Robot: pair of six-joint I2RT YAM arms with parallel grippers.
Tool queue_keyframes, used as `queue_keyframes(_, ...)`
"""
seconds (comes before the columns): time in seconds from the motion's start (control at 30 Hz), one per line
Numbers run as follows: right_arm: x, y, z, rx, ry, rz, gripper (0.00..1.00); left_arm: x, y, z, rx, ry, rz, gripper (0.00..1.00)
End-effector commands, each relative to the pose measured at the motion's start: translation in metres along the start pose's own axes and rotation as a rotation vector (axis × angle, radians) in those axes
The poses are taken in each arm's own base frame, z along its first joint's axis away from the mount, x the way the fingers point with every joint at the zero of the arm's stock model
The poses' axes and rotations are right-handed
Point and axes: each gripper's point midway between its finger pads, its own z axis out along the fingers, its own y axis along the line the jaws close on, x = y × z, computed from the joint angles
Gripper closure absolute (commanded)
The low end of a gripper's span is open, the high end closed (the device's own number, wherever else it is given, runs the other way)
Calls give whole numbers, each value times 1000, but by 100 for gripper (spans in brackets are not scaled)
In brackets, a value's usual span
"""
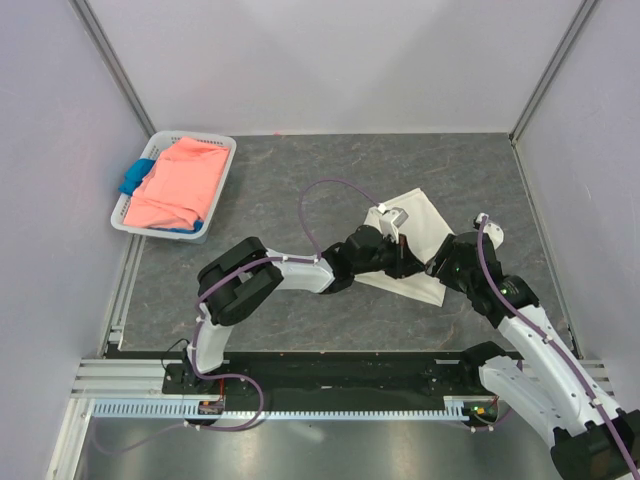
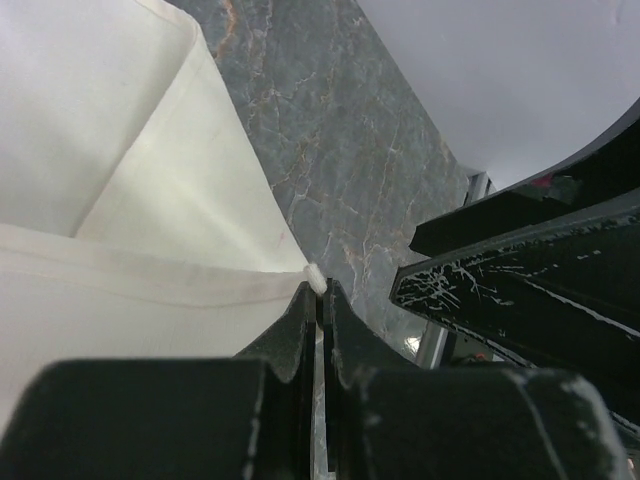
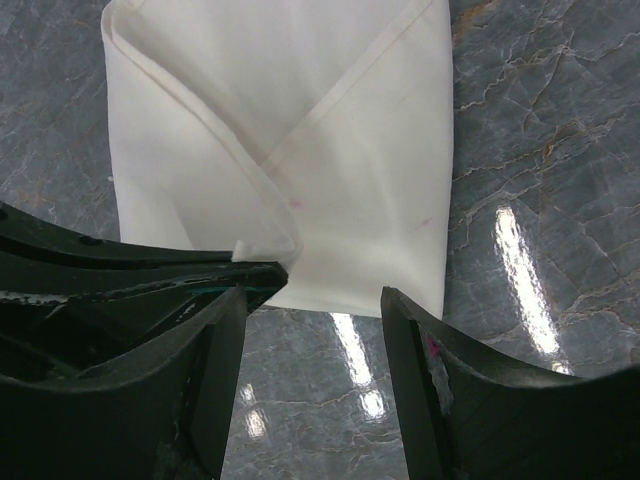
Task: Fold the napkin, place the utensils inside, and roll it up
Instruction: Fold the napkin
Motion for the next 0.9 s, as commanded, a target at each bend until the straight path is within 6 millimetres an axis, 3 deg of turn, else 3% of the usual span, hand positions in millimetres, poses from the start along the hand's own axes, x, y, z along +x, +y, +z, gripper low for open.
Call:
queue_keyframes(0.0,-4,4,-2,-23,-18,19,36,-2,-22,16,87,1,79,98)
queue_keyframes(0.53,-5,6,-4,-33,-23,29,35,33,-32,39,124,89,126,98)
queue_keyframes(0.87,-3,5,-3,-30,-17,30,36,53,-21,46,90,131,133,98)
